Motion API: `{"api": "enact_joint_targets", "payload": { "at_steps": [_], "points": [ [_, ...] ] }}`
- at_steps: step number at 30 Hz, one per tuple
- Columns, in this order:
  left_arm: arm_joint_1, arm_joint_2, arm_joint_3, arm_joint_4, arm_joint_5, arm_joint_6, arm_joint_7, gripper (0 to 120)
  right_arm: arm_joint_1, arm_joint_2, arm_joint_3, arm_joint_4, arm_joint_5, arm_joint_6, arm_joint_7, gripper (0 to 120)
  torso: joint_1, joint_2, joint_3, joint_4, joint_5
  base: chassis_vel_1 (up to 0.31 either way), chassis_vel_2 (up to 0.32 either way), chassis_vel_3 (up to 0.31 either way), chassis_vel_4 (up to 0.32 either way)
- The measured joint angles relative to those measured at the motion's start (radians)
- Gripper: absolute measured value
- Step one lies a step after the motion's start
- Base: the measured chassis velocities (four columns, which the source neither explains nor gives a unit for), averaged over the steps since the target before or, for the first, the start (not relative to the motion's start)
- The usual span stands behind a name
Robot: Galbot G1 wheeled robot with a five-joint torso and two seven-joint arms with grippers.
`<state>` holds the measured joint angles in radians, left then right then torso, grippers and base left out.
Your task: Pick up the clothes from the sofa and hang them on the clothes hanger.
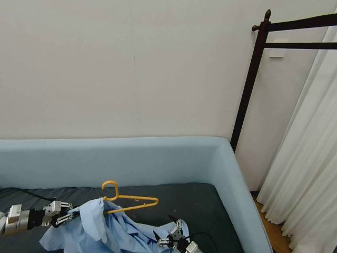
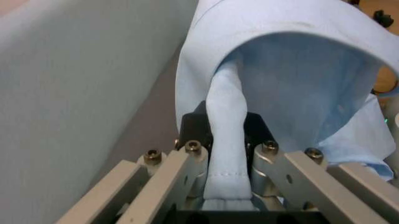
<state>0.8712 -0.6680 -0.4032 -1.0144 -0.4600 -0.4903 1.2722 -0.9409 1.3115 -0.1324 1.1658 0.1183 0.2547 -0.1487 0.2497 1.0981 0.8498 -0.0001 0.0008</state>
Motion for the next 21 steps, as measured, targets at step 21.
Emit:
{"api": "enact_joint_targets", "payload": {
  "at_steps": [21],
  "points": [
    [-0.037, -0.037, -0.006, 0.095, 0.072, -0.065, -0.022, 7, -0.004, 0.006, 0.011, -0.061, -0.197, -0.030, -0.005, 86, 0.000, 0.000, 0.000, -0.0003, 0.0004, 0.000, 0.000, 0.000, 0.000]
  ]
}}
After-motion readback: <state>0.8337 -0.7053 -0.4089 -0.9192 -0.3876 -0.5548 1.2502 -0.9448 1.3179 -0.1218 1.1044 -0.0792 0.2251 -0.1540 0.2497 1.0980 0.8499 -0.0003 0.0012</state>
